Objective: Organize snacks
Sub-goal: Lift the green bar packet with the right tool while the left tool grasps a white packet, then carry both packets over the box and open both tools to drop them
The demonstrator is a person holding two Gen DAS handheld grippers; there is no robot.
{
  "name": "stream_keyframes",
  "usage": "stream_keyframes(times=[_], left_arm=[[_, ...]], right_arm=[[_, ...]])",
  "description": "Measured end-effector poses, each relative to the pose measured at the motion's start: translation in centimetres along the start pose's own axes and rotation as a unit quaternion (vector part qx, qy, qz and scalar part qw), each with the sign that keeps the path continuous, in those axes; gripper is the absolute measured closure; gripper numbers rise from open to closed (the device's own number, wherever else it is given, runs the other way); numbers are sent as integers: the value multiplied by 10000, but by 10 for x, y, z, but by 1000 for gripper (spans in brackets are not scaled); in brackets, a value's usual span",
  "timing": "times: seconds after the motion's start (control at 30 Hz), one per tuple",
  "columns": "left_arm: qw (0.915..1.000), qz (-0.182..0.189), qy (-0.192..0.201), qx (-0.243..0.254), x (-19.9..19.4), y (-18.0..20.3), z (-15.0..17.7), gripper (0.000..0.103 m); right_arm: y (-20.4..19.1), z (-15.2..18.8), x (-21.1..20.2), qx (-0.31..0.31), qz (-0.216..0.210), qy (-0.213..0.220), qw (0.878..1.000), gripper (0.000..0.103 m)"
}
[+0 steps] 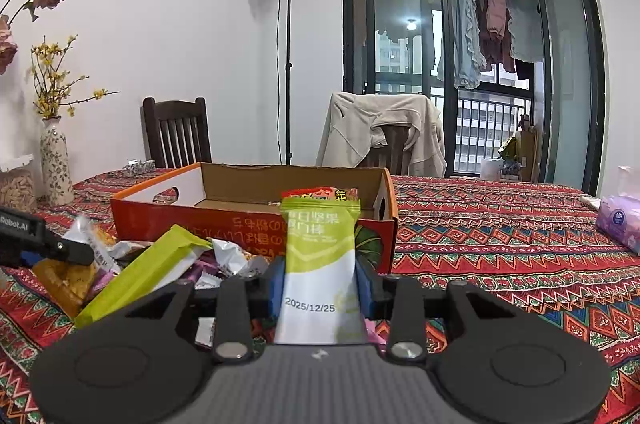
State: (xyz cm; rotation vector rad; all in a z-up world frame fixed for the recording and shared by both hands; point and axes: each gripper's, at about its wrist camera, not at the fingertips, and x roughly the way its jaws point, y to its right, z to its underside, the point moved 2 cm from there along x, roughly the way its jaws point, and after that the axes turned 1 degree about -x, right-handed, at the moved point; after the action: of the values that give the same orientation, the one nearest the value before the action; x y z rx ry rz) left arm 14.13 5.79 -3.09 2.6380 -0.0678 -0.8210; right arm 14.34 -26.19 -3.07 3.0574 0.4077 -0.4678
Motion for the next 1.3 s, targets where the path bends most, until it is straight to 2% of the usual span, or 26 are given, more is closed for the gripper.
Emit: stream_keyframes(times=[0.1, 0.33, 0.5, 0.73, 0.9, 1.13, 1.3], left_arm=[[9999, 10, -55, 123, 2, 3, 1, 65], [9985, -81, -121, 527, 10, 18, 14, 87], [9968, -232, 65, 756, 4, 26, 20, 89], [9960, -199, 246, 839, -8, 31, 18, 89], [9944, -94, 482, 931, -19, 42, 5, 89], [9884, 59, 915, 1211, -23, 66, -28, 89], [9843, 138, 1176, 1306, -15, 85, -55, 89]], right_arm=[[0, 0, 0, 5, 7, 1, 10000, 67], [0, 0, 0, 4, 2, 4, 10000, 67], [0, 0, 0, 6, 1, 16, 10000, 67], [-2, -1, -2, -25, -5, 64, 10000, 67], [-4, -8, -9, -77, 70, 208, 9997, 67], [-6, -50, -11, -202, 76, 580, 9981, 68], [-7, -82, 10, -267, 80, 726, 9970, 68]])
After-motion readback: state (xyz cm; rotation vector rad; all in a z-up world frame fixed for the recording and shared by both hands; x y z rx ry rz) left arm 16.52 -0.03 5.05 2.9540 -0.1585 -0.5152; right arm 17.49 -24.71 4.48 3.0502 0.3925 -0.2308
